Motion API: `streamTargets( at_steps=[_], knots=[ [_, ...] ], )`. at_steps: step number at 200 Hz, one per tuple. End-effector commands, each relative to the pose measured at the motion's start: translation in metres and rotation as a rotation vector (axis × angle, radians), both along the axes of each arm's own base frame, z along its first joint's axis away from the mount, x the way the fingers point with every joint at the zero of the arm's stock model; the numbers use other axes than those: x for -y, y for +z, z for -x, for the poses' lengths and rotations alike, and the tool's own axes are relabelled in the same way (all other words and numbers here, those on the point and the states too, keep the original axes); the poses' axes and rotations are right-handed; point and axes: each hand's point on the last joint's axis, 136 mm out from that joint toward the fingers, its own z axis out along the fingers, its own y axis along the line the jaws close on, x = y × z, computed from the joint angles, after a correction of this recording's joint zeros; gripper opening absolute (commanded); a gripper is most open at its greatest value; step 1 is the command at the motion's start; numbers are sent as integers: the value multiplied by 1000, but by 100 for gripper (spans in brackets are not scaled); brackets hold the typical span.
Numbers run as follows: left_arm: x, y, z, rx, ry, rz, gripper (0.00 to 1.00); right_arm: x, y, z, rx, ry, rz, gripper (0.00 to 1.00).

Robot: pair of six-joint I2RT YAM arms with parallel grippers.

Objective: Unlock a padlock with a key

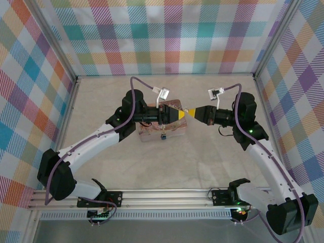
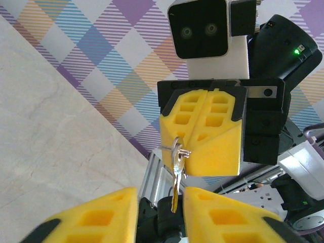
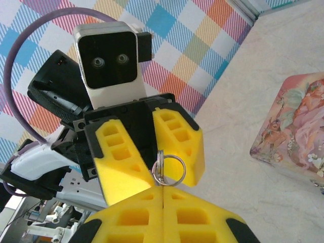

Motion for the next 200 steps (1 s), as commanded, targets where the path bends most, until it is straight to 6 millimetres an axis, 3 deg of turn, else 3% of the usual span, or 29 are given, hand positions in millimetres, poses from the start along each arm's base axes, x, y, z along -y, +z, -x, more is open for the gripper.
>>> streamTargets(
  at_steps=[1, 38, 77, 110, 137, 156, 200],
  knots=[
    [4, 6, 4, 33, -30, 25, 20, 0, 14, 3, 54, 3, -20, 0],
    [3, 10, 2, 49, -17, 22, 0, 0, 12, 6, 53, 9, -19, 0],
    [0, 11, 4, 68, -12, -7, 0, 4, 0, 7, 36, -6, 12, 0],
    [-6, -7, 4, 36, 7, -148, 0, 12, -21, 3, 3, -45, 76, 0],
    [-12, -25, 10, -22, -20, -274, 0, 18, -46, -1, -39, -88, 146, 17],
    [-16, -41, 16, -69, -55, -362, 0, 27, -67, -4, -75, -139, 235, 34],
    [-21, -60, 24, -119, -114, -456, 0, 35, -75, -2, -58, -176, 278, 40]
  ],
)
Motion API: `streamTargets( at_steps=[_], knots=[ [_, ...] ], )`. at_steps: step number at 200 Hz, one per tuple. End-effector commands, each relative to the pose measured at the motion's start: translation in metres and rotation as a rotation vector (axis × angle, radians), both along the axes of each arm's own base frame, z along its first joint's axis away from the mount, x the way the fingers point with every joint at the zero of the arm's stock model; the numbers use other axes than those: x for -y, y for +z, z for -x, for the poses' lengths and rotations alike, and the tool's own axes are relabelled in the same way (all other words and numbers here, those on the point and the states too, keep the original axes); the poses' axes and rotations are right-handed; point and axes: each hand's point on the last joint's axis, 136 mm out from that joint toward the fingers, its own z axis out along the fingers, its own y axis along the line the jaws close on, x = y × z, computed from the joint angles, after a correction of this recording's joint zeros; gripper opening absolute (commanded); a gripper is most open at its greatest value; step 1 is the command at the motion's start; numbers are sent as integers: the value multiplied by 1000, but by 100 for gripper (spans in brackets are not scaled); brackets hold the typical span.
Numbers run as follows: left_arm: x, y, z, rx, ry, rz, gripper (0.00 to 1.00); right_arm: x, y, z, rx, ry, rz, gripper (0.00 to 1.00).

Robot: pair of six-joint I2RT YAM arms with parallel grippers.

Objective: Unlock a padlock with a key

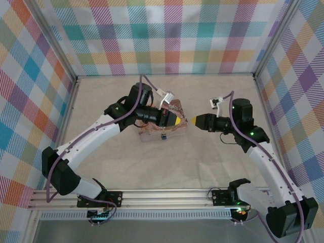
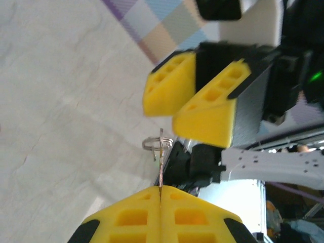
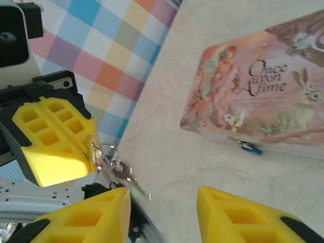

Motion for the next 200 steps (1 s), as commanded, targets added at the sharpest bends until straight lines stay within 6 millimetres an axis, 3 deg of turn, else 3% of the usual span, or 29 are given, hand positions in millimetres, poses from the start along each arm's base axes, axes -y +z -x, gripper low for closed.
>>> streamTargets(
  at_steps=[1, 38, 81, 200],
  knots=[
    [-7, -17, 15, -52, -62, -92, 0, 8, -4, 3, 35, -19, 50, 40],
    [-8, -23, 25, -97, -139, -143, 0, -7, 15, 14, 66, 106, -39, 40],
    [-4, -12, 34, -95, -198, -91, 0, -25, 25, 27, 76, 252, -156, 47],
    [0, -3, 44, -96, -249, -40, 0, -49, 21, 43, 72, 376, -148, 43]
  ],
)
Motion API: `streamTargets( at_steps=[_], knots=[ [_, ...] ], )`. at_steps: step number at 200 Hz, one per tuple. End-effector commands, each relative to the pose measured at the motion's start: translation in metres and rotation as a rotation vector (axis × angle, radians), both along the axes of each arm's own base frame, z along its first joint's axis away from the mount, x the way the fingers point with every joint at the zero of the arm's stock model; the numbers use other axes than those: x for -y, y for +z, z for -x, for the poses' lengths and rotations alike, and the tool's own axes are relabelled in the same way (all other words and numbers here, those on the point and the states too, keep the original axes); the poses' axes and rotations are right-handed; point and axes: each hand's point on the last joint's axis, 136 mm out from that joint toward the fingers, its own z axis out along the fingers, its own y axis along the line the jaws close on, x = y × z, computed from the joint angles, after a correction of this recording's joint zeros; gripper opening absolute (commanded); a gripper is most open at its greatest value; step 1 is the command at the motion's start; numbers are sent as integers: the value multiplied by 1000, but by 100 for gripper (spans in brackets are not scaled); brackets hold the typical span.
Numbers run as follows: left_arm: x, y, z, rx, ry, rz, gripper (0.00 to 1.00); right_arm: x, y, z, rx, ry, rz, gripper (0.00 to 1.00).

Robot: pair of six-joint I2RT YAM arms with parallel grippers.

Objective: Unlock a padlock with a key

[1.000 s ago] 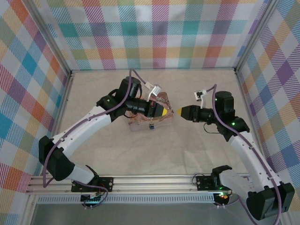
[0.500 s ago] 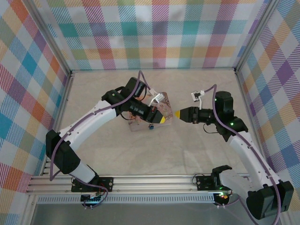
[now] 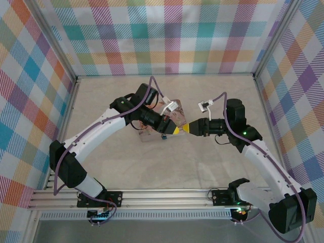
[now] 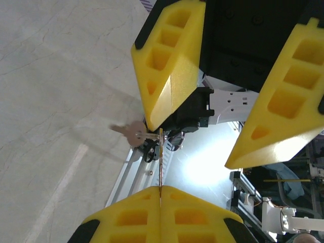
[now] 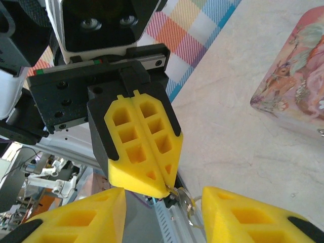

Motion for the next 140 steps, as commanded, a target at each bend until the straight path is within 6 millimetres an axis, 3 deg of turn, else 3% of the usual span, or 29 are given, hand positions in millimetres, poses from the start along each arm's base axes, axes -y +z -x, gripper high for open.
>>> streamTargets(
  at_steps=[1, 46, 109, 140],
  knots=[
    [2, 14, 9, 17, -42, 38, 0, -5, 7, 6, 41, 53, -13, 43],
    [2, 13, 8, 15, -41, 38, 0, -6, 8, 9, 49, 67, -8, 30],
    [2, 15, 8, 23, -44, 37, 0, -3, 5, 10, 72, 53, 18, 1],
    [2, 15, 2, 47, -17, 30, 0, -1, 3, 8, 83, 27, 33, 0]
  ],
)
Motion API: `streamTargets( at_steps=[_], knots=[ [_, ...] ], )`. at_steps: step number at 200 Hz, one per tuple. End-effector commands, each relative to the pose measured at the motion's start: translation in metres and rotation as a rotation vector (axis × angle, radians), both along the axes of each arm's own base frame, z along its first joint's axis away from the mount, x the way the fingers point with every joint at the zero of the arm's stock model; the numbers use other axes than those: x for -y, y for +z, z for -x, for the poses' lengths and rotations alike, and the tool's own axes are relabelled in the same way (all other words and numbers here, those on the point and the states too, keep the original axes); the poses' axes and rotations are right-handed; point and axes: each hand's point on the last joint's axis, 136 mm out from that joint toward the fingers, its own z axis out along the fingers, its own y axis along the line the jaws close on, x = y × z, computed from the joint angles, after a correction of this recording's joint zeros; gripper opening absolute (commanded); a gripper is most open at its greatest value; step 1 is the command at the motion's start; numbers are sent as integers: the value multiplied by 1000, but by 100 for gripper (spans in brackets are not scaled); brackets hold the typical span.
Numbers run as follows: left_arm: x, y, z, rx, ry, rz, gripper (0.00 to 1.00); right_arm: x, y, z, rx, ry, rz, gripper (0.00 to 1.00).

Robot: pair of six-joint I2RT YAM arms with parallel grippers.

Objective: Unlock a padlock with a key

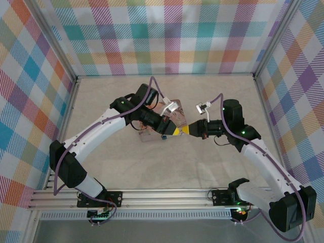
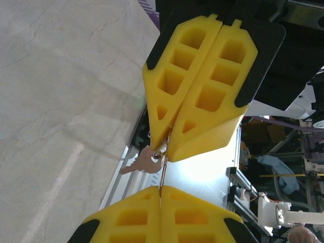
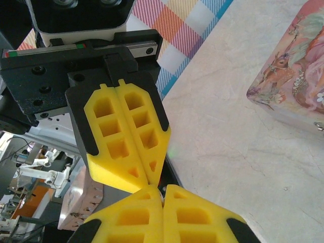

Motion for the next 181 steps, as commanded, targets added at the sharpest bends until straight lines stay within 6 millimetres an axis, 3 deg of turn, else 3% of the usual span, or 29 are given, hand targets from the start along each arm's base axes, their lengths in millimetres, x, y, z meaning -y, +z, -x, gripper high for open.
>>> streamTargets(
  at_steps=[1, 6, 16, 33, 50, 76, 96, 122, 181],
  knots=[
    [2, 14, -3, 55, 3, 24, 0, 1, 13, 5, 61, 7, -4, 0],
    [2, 14, -6, 60, 18, 24, 4, 1, 13, 3, 64, -1, -4, 0],
    [1, 15, -14, 65, 58, 29, 25, 2, 12, -1, 69, -32, 2, 0],
    [-3, 17, -25, 70, 126, 63, 28, 4, 10, -9, 79, -85, 13, 0],
    [-13, 19, -47, 119, 275, 72, 53, 7, 6, -18, 78, -139, 25, 0],
    [-38, 24, -80, 174, 521, 124, 77, 9, 2, -33, 69, -210, 31, 0],
    [-49, 32, -89, 198, 625, 185, 88, 10, 3, -42, 69, -255, 21, 0],
    [-52, 40, -94, 195, 685, 251, 100, 12, 9, -54, 83, -311, -2, 0],
    [-52, 70, -114, 202, 788, 447, 97, 12, 39, -75, 122, -389, -93, 0]
  ],
)
